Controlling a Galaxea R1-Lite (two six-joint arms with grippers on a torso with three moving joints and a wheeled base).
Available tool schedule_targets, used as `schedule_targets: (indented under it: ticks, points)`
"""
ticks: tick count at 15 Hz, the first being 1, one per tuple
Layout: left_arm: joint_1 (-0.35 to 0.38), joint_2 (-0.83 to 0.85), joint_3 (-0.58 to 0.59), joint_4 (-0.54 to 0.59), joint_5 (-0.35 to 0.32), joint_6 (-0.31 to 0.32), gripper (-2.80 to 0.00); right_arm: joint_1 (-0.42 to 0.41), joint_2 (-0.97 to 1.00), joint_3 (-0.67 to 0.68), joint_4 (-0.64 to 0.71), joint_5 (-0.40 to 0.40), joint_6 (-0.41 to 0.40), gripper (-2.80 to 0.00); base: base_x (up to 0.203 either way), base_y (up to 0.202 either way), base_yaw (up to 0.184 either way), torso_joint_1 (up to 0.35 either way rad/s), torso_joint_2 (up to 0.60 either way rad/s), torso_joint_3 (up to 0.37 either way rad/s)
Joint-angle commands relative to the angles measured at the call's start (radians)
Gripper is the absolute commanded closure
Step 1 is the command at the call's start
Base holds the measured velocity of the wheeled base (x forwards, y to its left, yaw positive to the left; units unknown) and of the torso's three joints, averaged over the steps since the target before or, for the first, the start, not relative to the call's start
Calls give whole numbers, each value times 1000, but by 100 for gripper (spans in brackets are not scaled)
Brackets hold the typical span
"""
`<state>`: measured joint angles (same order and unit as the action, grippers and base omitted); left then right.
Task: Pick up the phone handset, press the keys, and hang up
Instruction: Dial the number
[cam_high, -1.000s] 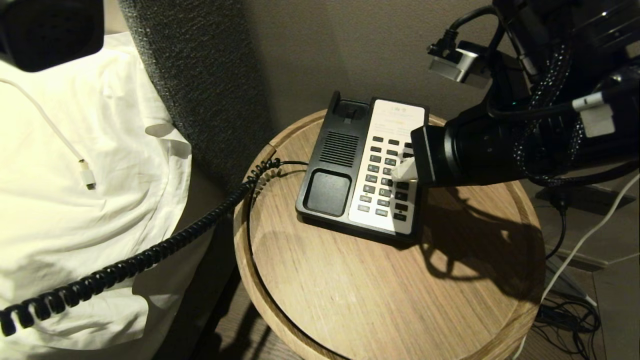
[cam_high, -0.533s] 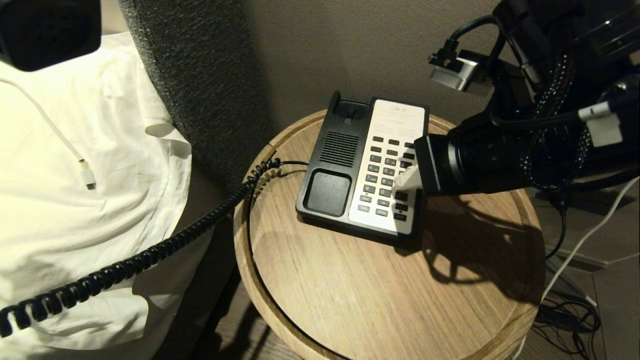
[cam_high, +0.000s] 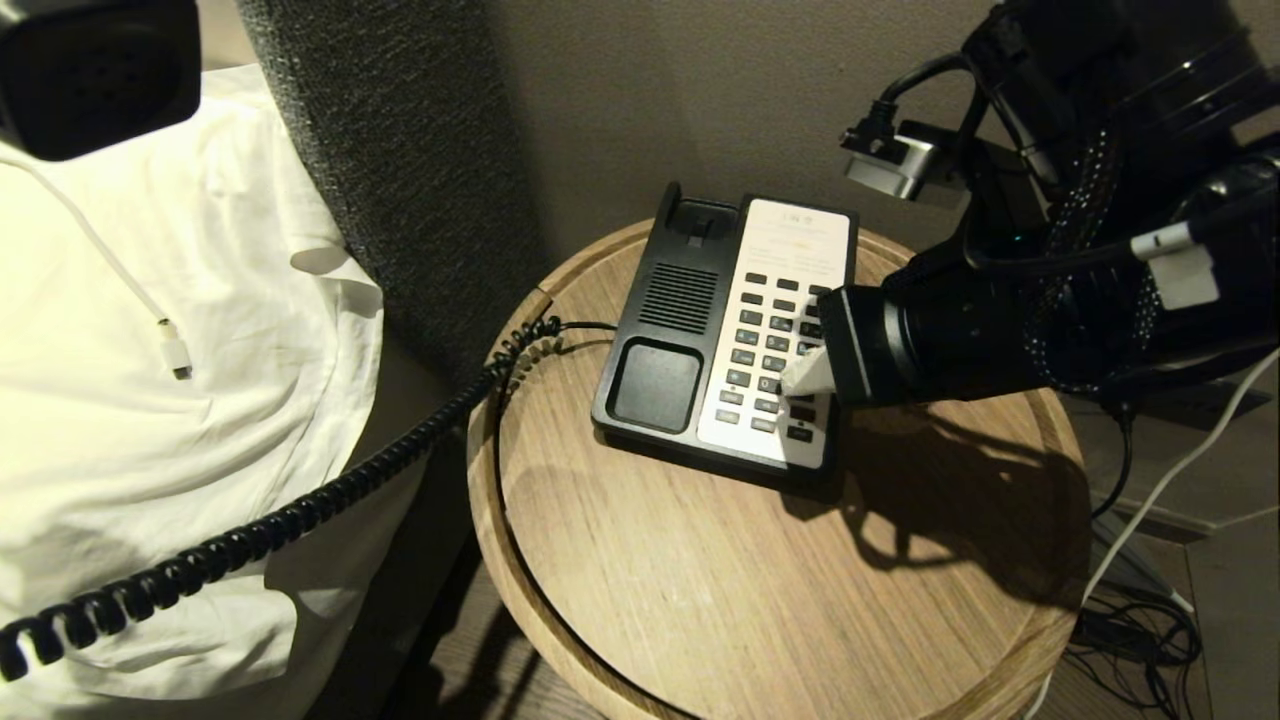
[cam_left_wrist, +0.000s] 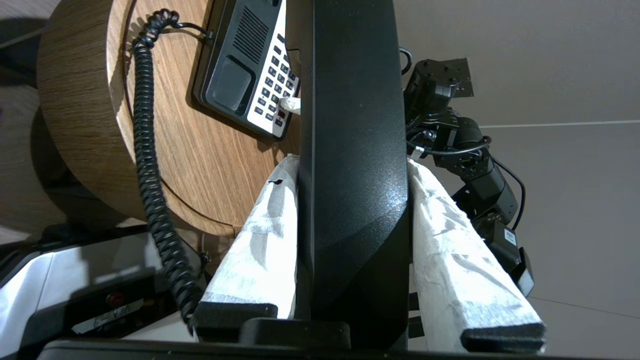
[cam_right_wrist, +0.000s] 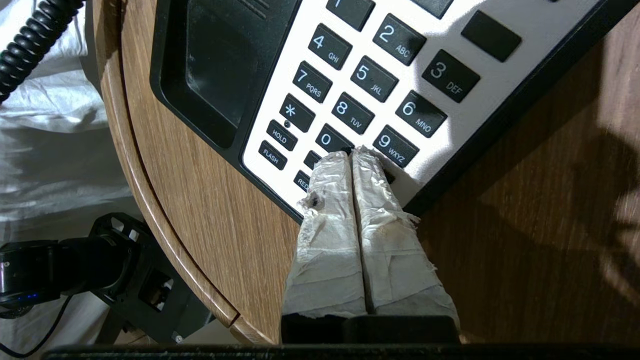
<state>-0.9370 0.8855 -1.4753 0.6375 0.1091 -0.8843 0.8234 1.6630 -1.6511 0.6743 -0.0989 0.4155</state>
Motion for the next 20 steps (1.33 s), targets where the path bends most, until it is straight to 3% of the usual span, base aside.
schedule_targets:
  ticks: [1,20]
  points:
    - [0,-3,3,4,1,-5,0,0,12,-2,-3,-2,2,0,0,0,0,0,0,0]
    - [0,-16,20,4,-3,-5,0,21,5,-27,-2,-2,3,0,0,0,0,0,0,0]
